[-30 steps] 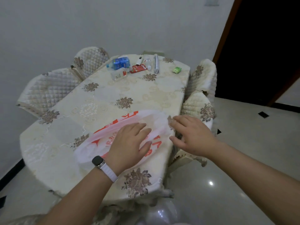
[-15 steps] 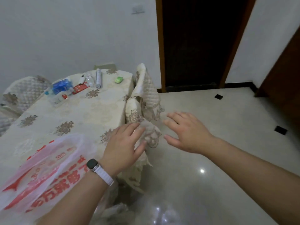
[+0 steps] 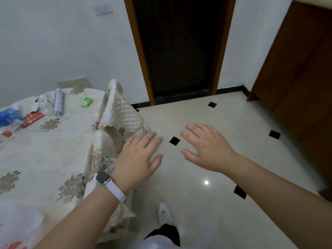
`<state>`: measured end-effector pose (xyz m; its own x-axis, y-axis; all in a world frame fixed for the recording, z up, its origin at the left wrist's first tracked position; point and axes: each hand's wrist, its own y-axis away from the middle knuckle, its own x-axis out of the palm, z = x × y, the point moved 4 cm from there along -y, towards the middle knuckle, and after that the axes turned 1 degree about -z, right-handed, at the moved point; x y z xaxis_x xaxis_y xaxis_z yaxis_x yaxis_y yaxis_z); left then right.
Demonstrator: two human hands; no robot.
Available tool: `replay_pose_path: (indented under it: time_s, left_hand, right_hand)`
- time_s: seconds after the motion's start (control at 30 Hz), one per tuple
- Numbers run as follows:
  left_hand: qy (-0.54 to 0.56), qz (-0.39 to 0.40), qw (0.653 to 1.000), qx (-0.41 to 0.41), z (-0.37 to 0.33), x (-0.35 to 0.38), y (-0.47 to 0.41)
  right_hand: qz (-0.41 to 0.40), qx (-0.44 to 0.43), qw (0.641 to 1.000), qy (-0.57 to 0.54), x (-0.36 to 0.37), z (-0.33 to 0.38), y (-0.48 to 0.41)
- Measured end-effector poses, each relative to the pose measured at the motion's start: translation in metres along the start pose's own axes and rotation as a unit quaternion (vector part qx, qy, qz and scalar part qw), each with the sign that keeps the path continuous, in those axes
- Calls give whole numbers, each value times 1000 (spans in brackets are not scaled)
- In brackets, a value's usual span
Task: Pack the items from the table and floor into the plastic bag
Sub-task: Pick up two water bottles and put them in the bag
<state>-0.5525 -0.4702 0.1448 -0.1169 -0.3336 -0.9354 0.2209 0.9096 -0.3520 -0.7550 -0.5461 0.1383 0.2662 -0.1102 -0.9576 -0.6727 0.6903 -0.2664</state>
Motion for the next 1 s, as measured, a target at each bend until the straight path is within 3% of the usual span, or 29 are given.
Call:
replay_pose_path:
  time_s: [0.4,0.7,1.0]
  left_hand:
    - [88,-11,995,40,117,112,-198]
    - [72,-1,997,36,192,147,-307]
    - [21,49,999,-12,247,209,-430]
  right_hand:
    - [53,86,993,63,41,-115,-173]
    - [63,93,993,46,69,-176,-291]
    - [64,68,996,9,118,-294,-415]
